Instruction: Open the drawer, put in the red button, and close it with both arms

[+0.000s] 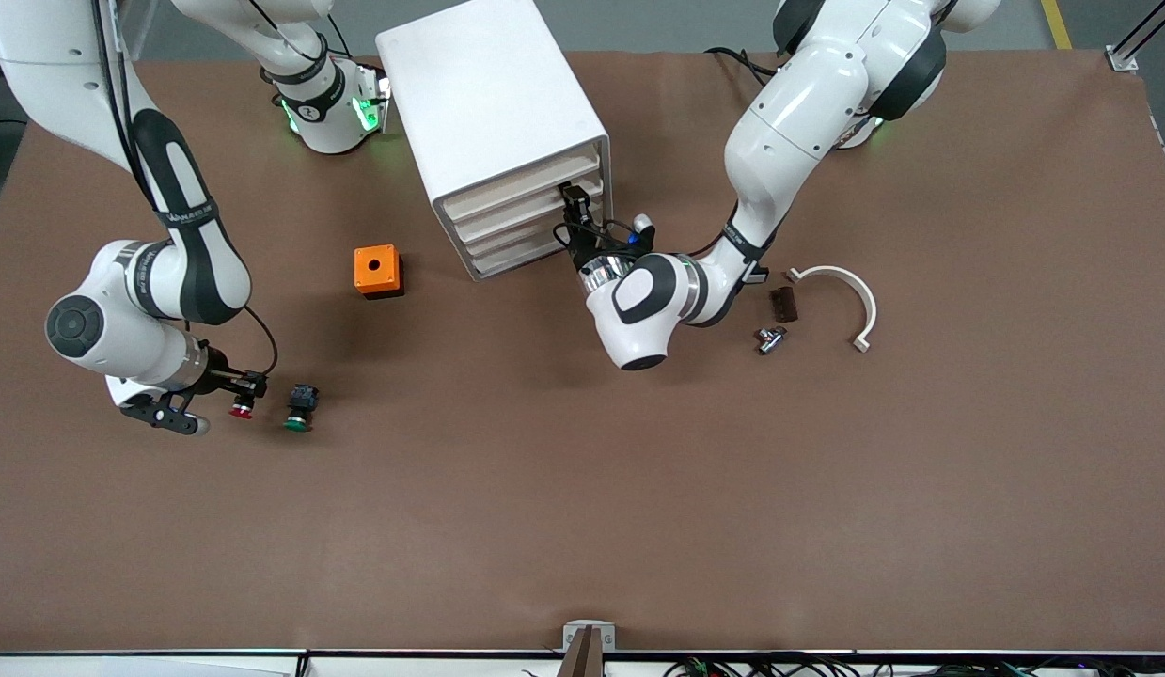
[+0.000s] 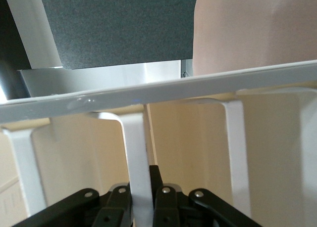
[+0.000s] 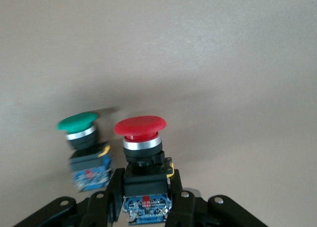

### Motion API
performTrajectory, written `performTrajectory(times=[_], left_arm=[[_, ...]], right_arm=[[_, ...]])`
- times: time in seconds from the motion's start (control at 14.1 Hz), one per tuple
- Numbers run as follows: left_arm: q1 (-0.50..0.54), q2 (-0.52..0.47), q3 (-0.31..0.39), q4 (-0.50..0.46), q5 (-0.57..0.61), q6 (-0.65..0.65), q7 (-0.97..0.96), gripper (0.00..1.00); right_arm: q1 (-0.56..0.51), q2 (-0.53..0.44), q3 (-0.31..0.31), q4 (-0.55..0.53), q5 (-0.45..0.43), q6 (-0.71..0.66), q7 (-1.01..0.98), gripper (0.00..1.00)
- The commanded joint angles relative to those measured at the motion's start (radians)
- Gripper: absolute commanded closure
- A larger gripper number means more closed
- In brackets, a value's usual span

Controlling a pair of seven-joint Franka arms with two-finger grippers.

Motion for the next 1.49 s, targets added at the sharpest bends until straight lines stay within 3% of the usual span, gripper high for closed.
performTrajectory(times=[0.0,0.43,0.93,1.07,1.21,1.42], left_arm=[[0.038,0.012,0.006,0.01,-0.026,0.003,0.023,0.92],[0.145,0.016,0.008,0.013,-0.029,0.021,0.02,0.89],[0.206,0.021,0.008,0.015,-0.024,0.021,0.03,0.75],[0.21,0.021,0.008,0.015,-0.021,0.021,0.035,0.56],[0.216,0.019,0.008,0.019,-0.023,0.021,0.099,0.23],[0.231,0.012,0.008,0.047,-0.026,0.023,0.217,0.01]], right_arm=[[0.045,-0.078,-0.002,0.006,0.012,-0.107,0.095,1.0],[0.195,-0.209,0.0,0.024,0.014,-0.283,0.394,1.0],[0.412,-0.316,0.0,0.024,0.071,-0.372,0.747,1.0],[0.469,-0.327,0.001,0.027,0.071,-0.376,0.844,1.0],[0.534,-0.331,0.0,0.037,0.072,-0.373,0.943,1.0],[0.62,-0.33,0.0,0.047,0.072,-0.355,1.074,1.0]])
